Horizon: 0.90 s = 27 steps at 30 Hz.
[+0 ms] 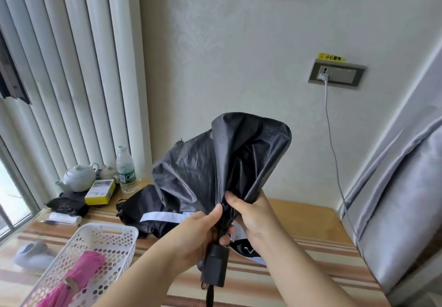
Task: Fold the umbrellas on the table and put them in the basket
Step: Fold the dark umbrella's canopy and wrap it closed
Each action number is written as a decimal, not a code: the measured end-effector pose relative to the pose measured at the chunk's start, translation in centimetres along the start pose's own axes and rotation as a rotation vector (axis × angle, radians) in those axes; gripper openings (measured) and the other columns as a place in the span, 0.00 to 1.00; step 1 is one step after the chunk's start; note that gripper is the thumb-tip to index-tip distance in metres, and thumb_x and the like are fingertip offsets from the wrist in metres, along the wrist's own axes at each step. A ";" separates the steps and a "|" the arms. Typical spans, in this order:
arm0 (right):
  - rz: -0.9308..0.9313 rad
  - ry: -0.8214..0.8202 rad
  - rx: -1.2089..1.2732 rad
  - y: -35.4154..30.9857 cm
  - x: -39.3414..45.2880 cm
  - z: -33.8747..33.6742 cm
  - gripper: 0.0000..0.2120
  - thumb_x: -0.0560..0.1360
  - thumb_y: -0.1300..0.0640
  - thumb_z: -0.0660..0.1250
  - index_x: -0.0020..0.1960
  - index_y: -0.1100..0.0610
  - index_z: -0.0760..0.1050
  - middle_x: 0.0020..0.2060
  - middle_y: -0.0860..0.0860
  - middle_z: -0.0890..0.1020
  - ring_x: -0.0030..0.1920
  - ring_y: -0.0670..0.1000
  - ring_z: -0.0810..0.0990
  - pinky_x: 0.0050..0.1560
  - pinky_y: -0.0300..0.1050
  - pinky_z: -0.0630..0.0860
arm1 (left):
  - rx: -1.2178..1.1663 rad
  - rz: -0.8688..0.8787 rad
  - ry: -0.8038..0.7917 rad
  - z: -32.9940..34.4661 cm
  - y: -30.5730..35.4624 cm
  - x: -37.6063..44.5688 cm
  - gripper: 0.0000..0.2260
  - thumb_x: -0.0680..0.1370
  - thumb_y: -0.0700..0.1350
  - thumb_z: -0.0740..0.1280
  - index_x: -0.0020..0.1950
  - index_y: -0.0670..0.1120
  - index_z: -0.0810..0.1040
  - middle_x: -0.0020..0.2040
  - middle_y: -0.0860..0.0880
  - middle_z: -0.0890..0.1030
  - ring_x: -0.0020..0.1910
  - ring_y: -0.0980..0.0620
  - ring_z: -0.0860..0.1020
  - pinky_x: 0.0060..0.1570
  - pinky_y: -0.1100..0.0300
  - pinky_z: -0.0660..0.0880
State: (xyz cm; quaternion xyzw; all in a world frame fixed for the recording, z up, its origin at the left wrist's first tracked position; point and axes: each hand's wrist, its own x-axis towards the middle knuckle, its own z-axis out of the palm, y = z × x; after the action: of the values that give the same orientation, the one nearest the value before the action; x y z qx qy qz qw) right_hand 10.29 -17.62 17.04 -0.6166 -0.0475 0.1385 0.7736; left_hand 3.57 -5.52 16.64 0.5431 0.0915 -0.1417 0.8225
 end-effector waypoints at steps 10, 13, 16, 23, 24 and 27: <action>-0.042 -0.119 -0.166 -0.2 0.7 -1.6 0.12 0.74 0.63 0.70 0.57 0.57 0.78 0.51 0.53 0.85 0.54 0.52 0.83 0.58 0.50 0.77 | -0.037 0.116 0.028 0.8 -0.4 -0.1 0.09 0.78 0.45 0.64 0.49 0.39 0.73 0.31 0.50 0.77 0.27 0.54 0.64 0.30 0.64 0.69; -0.064 0.080 -0.234 -0.7 0.5 -1.5 0.16 0.72 0.57 0.74 0.58 0.54 0.76 0.53 0.51 0.84 0.53 0.49 0.82 0.53 0.43 0.76 | -0.051 0.133 0.110 1.0 -0.6 0.2 0.07 0.79 0.44 0.63 0.47 0.41 0.69 0.32 0.51 0.76 0.26 0.55 0.64 0.32 0.62 0.66; -0.547 0.578 -0.465 -2.2 -0.3 -1.6 0.24 0.70 0.55 0.74 0.62 0.59 0.69 0.53 0.51 0.72 0.50 0.49 0.74 0.51 0.38 0.71 | 0.018 0.169 0.185 0.9 -1.1 0.8 0.08 0.80 0.44 0.63 0.47 0.40 0.69 0.31 0.53 0.74 0.26 0.55 0.64 0.34 0.62 0.65; -0.395 0.275 -1.215 -7.7 1.4 -0.9 0.05 0.74 0.55 0.66 0.48 0.54 0.73 0.43 0.48 0.74 0.44 0.52 0.74 0.38 0.43 0.67 | 0.269 0.226 0.276 0.9 -1.5 1.0 0.08 0.81 0.46 0.61 0.46 0.42 0.68 0.36 0.46 0.69 0.27 0.55 0.62 0.34 0.62 0.62; -0.422 0.277 -1.317 -8.1 1.7 -0.9 0.04 0.75 0.57 0.64 0.43 0.56 0.71 0.39 0.49 0.74 0.40 0.54 0.74 0.33 0.43 0.65 | 0.288 0.228 0.282 0.8 -1.6 1.1 0.08 0.81 0.46 0.61 0.46 0.42 0.68 0.37 0.46 0.69 0.27 0.55 0.62 0.34 0.61 0.62; -0.803 0.301 -1.291 -7.3 1.4 -1.0 0.12 0.78 0.61 0.62 0.36 0.57 0.68 0.28 0.46 0.71 0.29 0.48 0.68 0.28 0.37 0.61 | 0.238 0.196 0.324 0.5 -1.4 1.5 0.10 0.81 0.48 0.61 0.46 0.41 0.70 0.30 0.50 0.71 0.28 0.54 0.64 0.38 0.58 0.66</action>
State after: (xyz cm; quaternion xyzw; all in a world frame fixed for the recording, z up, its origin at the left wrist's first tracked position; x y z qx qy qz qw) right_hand 13.01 -19.63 23.75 -0.8929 -0.2331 -0.2930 0.2501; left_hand 4.47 -6.70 15.15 0.6584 0.1518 0.0182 0.7370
